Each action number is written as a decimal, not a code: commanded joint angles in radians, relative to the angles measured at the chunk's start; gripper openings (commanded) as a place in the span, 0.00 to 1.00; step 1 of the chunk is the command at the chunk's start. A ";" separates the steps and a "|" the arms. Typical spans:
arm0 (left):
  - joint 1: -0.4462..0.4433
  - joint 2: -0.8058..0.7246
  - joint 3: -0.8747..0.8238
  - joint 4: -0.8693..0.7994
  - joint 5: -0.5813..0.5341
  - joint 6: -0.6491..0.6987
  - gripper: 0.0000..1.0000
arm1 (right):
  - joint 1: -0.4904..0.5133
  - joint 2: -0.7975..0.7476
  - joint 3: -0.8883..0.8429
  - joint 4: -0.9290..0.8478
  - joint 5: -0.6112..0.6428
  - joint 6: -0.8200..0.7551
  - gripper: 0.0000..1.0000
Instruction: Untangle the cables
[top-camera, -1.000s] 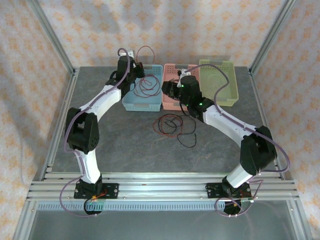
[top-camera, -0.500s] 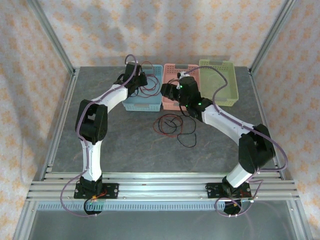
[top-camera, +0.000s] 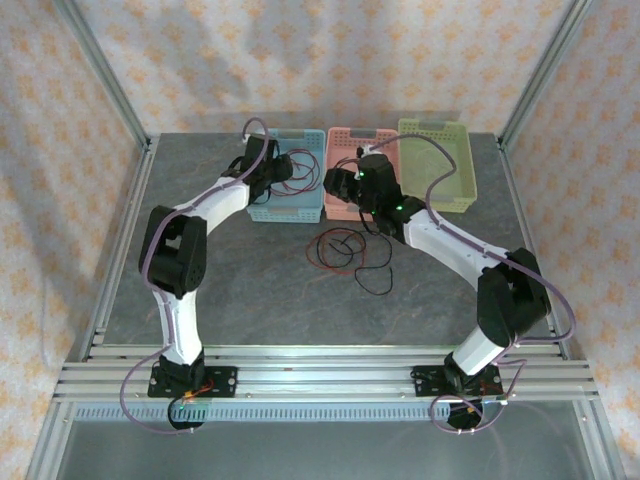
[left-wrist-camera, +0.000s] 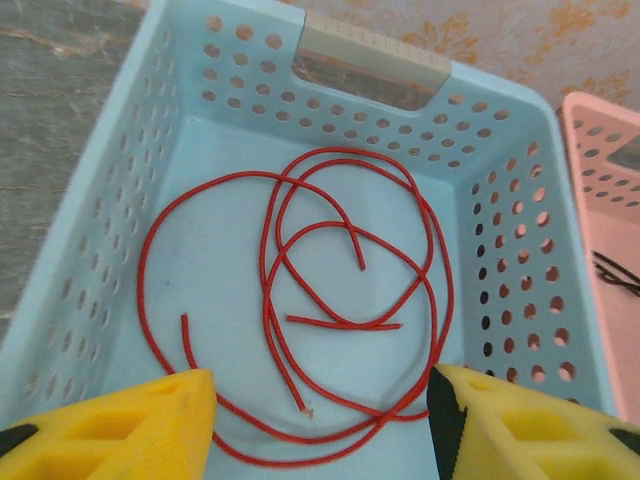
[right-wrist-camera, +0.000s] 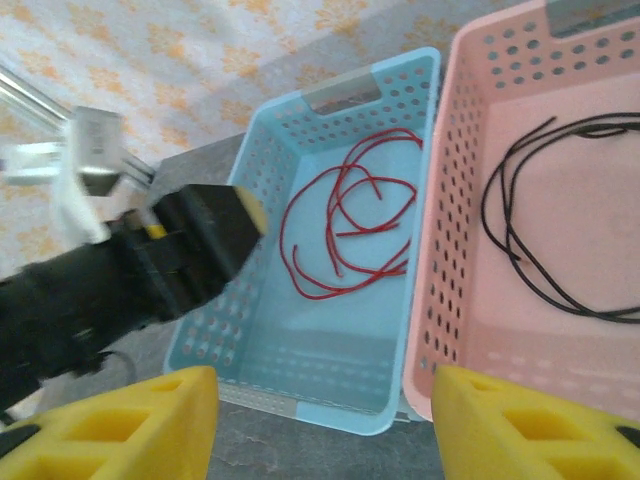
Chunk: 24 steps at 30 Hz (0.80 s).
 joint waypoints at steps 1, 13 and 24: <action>-0.026 -0.124 -0.045 0.026 -0.027 0.039 0.60 | -0.007 -0.023 0.026 -0.055 0.049 0.020 0.62; -0.217 -0.429 -0.400 0.199 -0.066 0.093 0.60 | 0.018 -0.134 -0.146 -0.090 0.102 -0.020 0.59; -0.376 -0.543 -0.654 0.309 -0.066 -0.033 0.59 | 0.117 -0.173 -0.279 -0.193 0.235 0.020 0.49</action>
